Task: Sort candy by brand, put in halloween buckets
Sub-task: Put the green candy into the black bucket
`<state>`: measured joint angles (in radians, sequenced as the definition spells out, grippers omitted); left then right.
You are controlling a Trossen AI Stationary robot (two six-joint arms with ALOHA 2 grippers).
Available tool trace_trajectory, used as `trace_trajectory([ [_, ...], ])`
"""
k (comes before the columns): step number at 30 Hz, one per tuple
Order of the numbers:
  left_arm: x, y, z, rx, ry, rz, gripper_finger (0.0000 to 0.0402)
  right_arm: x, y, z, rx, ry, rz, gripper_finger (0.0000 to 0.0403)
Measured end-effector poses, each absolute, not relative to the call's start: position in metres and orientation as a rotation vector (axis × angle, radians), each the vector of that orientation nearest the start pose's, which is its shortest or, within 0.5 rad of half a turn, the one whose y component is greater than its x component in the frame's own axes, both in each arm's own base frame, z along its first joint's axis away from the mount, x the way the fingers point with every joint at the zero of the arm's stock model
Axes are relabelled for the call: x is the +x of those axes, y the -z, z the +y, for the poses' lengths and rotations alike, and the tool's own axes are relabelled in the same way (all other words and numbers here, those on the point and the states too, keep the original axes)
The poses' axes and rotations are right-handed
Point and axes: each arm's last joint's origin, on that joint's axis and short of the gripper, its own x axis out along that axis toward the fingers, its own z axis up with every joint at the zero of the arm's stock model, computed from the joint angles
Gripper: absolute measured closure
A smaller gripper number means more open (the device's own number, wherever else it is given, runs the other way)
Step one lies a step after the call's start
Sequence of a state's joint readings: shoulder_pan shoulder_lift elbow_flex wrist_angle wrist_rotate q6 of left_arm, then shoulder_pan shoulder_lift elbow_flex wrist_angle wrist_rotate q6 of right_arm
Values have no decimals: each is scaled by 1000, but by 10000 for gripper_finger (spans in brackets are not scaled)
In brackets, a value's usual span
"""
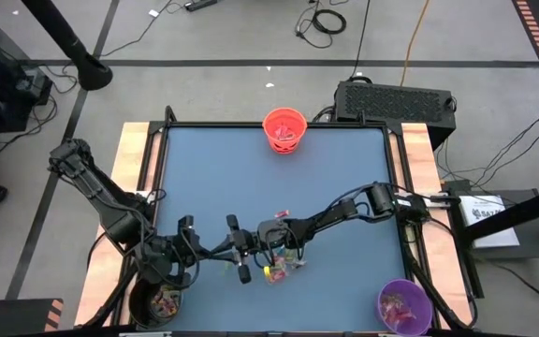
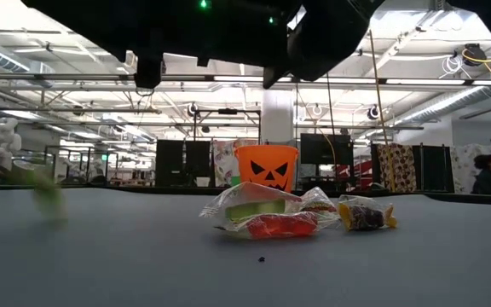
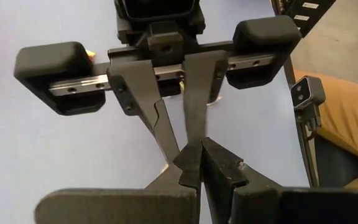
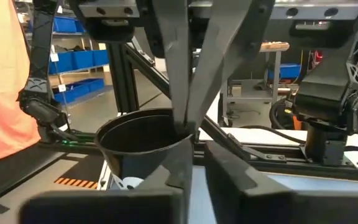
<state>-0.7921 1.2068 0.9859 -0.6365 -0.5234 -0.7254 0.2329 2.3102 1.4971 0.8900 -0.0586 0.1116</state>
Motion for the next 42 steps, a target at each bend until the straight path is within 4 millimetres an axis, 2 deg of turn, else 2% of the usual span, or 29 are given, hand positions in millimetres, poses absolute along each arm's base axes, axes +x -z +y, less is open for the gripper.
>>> trace_trajectory([
  [2, 178, -285, -160, -169, -4, 719, 387, 492, -169, 118, 117, -294, -61, 394],
  [4, 178, -285, -160, -169, -4, 720, 387, 493, -168, 117, 117, -292, -49, 398],
  [13, 169, -278, -158, -241, -73, 802, 387, 486, -151, 121, 182, -344, 279, 388],
  [18, 162, -259, -172, -364, 37, 909, 387, 479, -142, 133, 173, -357, 411, 366],
  [22, 169, -244, -193, -414, 175, 986, 385, 474, -159, 134, 162, -356, 424, 346],
  [27, 189, -222, -218, -344, 393, 1019, 365, 460, -181, 136, 110, -362, 523, 323],
  [33, 211, -208, -225, -256, 444, 1143, 354, 437, -204, 131, 59, -291, 691, 306],
  [39, 228, -204, -228, -89, 582, 1197, 350, 413, -212, 131, -32, -228, 857, 302],
  [42, 239, -199, -227, -10, 622, 1190, 327, 403, -219, 128, -60, -192, 917, 302],
])
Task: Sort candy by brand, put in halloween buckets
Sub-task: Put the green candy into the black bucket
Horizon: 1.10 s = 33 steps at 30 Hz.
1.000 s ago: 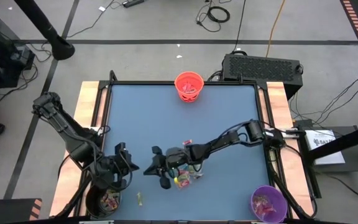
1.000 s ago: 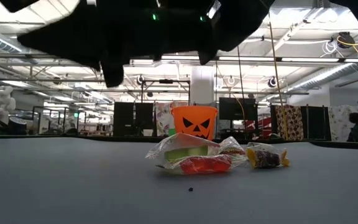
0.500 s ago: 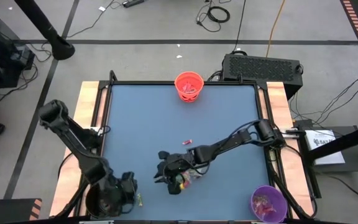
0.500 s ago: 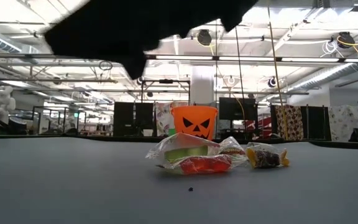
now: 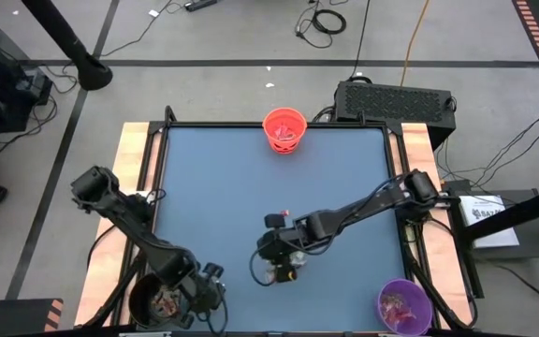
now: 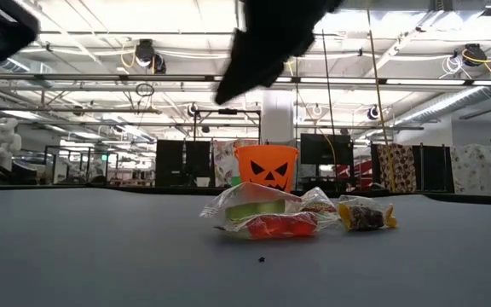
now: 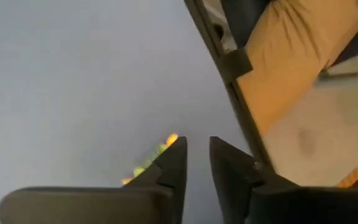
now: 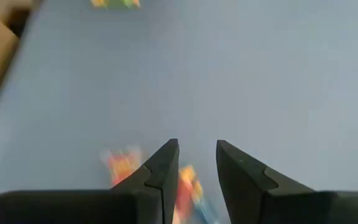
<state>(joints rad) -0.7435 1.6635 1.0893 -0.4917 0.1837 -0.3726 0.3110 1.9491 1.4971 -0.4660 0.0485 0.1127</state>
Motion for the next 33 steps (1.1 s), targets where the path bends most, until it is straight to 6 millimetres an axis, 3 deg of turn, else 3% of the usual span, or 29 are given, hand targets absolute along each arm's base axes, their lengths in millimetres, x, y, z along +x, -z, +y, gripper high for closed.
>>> trace_trajectory([
  [8, 243, -180, -229, 322, 809, 1153, 250, 368, -242, 120, -81, -121, 1099, 302],
  [15, 245, -176, -229, 477, 824, 1103, 247, 353, -270, 112, -127, -13, 1033, 302],
  [22, 247, -173, -232, 566, 902, 1060, 247, 343, -285, 111, -125, -12, 1002, 302],
  [28, 245, -185, -235, 656, 900, 1104, 247, 341, -290, 109, -149, 23, 985, 302],
  [33, 248, -208, -237, 658, 869, 1139, 247, 341, -290, 108, -151, 22, 986, 303],
])
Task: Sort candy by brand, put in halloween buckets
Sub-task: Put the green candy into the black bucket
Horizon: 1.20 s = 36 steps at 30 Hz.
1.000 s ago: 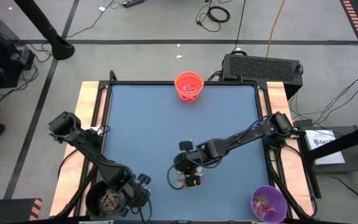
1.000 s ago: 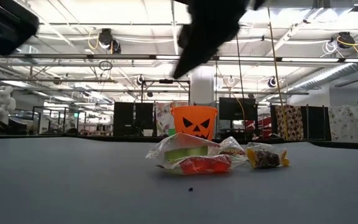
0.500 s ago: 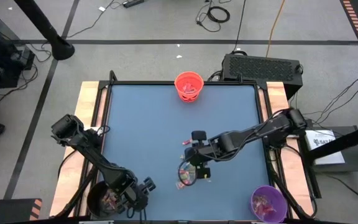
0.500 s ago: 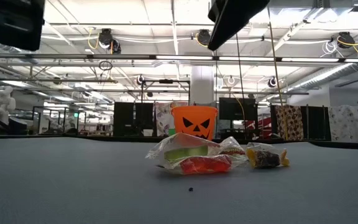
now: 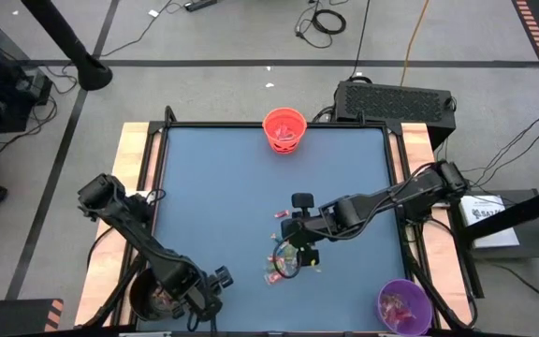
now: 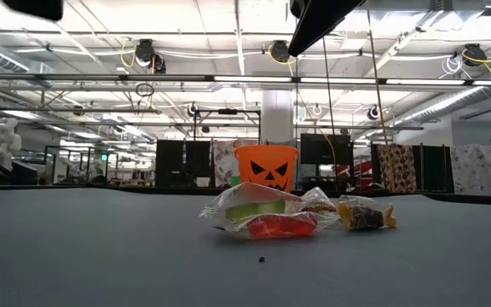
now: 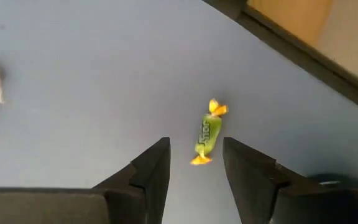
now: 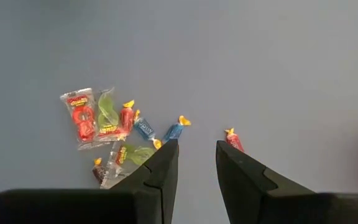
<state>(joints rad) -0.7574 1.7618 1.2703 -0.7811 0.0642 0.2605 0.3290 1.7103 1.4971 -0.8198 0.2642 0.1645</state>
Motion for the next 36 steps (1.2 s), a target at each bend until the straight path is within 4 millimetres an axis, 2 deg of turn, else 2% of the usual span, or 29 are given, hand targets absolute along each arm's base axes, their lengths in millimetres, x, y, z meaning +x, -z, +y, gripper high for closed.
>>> trace_trajectory([
  [5, 256, -223, -243, 528, 814, 1109, 247, 340, -289, 108, -157, 23, 1004, 303],
  [10, 267, -221, -243, 211, 656, 1186, 247, 336, -287, 107, -171, 29, 1047, 303],
  [12, 272, -219, -238, 78, 550, 1243, 247, 339, -288, 108, -162, 24, 1018, 303],
  [14, 274, -219, -233, 2, 515, 1281, 247, 343, -290, 111, -154, 3, 967, 303],
  [19, 269, -219, -239, -2, 550, 1291, 247, 355, -284, 123, -123, -33, 804, 303],
  [22, 267, -222, -239, -28, 637, 1358, 247, 359, -271, 132, -67, -53, 678, 303],
  [24, 265, -236, -238, -54, 672, 1383, 247, 360, -258, 137, -32, -68, 601, 303],
  [27, 259, -271, -233, -45, 610, 1335, 247, 368, -241, 145, 56, -89, 429, 303],
  [30, 249, -302, -221, 73, 442, 1217, 247, 385, -225, 154, 127, -118, 288, 303],
  [36, 210, -351, -185, 273, 39, 943, 247, 436, -194, 176, 161, -188, 310, 303],
])
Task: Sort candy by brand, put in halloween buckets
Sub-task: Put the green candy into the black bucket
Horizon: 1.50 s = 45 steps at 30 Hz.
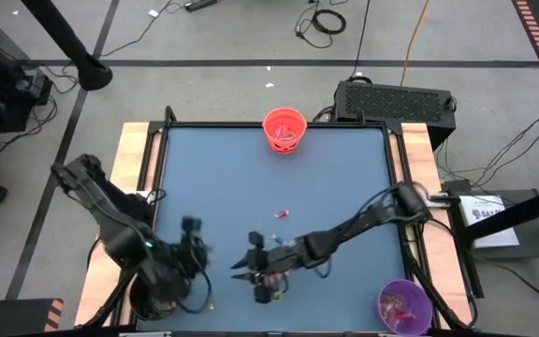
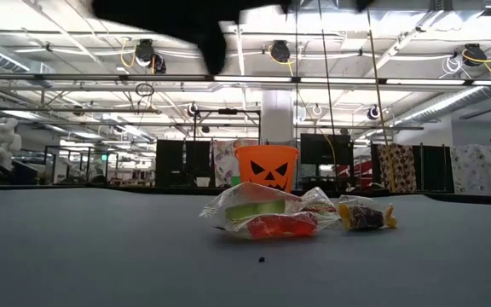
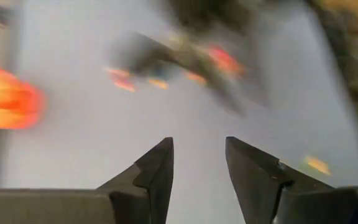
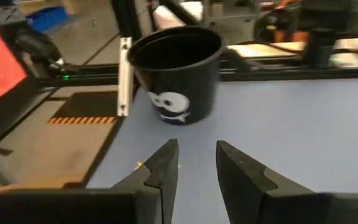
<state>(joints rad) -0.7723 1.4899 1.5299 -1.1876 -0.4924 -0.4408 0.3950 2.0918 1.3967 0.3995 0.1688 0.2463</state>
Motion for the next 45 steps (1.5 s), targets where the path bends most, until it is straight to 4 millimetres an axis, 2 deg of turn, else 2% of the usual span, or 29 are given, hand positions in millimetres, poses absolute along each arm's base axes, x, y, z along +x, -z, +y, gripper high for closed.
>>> trace_trajectory([
  [3, 197, -370, -169, 315, -123, 787, 247, 462, -185, 189, 156, -236, 337, 303],
  [7, 189, -385, -155, 324, -213, 685, 247, 491, -174, 202, 128, -250, 410, 303],
  [13, 190, -388, -148, 346, -301, 629, 247, 525, -152, 214, 106, -250, 489, 303],
  [18, 193, -386, -150, 352, -371, 589, 247, 541, -139, 222, 107, -282, 532, 303],
  [27, 208, -372, -160, 428, -419, 599, 247, 547, -116, 224, 67, -386, 546, 303],
  [36, 211, -370, -158, 430, -434, 606, 247, 552, -114, 223, 51, -400, 458, 303],
  [45, 211, -370, -158, 428, -434, 606, 247, 551, -106, 223, 37, -402, 503, 303],
])
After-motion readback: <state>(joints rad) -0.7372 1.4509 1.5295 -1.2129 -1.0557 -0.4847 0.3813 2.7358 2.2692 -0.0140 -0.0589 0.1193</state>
